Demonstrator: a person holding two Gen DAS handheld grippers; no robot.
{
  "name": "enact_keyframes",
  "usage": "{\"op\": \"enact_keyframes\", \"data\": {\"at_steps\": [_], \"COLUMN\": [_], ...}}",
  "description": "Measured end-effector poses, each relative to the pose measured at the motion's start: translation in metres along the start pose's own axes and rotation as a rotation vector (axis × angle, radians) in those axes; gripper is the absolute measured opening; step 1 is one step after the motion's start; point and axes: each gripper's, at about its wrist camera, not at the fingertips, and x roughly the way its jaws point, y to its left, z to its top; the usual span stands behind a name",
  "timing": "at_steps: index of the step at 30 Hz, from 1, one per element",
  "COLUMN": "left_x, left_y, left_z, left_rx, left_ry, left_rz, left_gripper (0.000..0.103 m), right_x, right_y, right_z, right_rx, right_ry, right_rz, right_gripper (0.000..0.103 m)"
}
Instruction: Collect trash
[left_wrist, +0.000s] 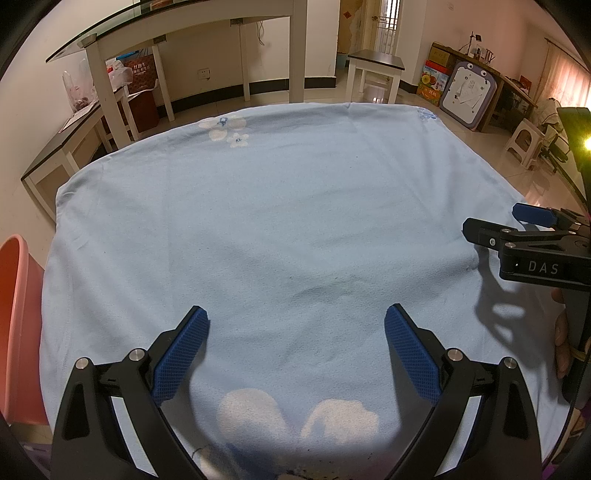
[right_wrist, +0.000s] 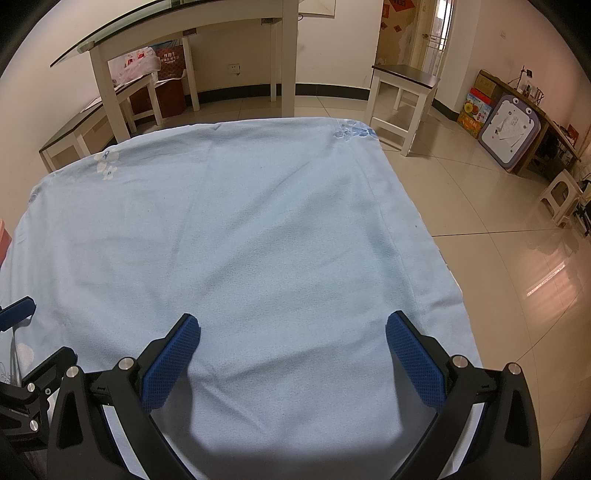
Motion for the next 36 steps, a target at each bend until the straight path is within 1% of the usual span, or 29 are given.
{"op": "enact_keyframes", "data": {"at_steps": [4,36], "left_x": [-0.0007,0.0002], "left_y": [0.0006,0.0004], "left_z": [-0.0013,-0.0007], "left_rx": [0.001,0.0], "left_ry": [-0.001,0.0], "left_rz": [-0.001,0.0], "left_gripper": [0.097,0.097], "right_x": [-0.0025,-0.0023], "right_y": [0.0013,0.0003], "right_z": [-0.0047,-0.0043], "right_rx": [0.002,0.002], "right_ry": [0.0,0.0], "right_rz": [-0.001,0.0], "right_gripper": [0.1,0.1]}}
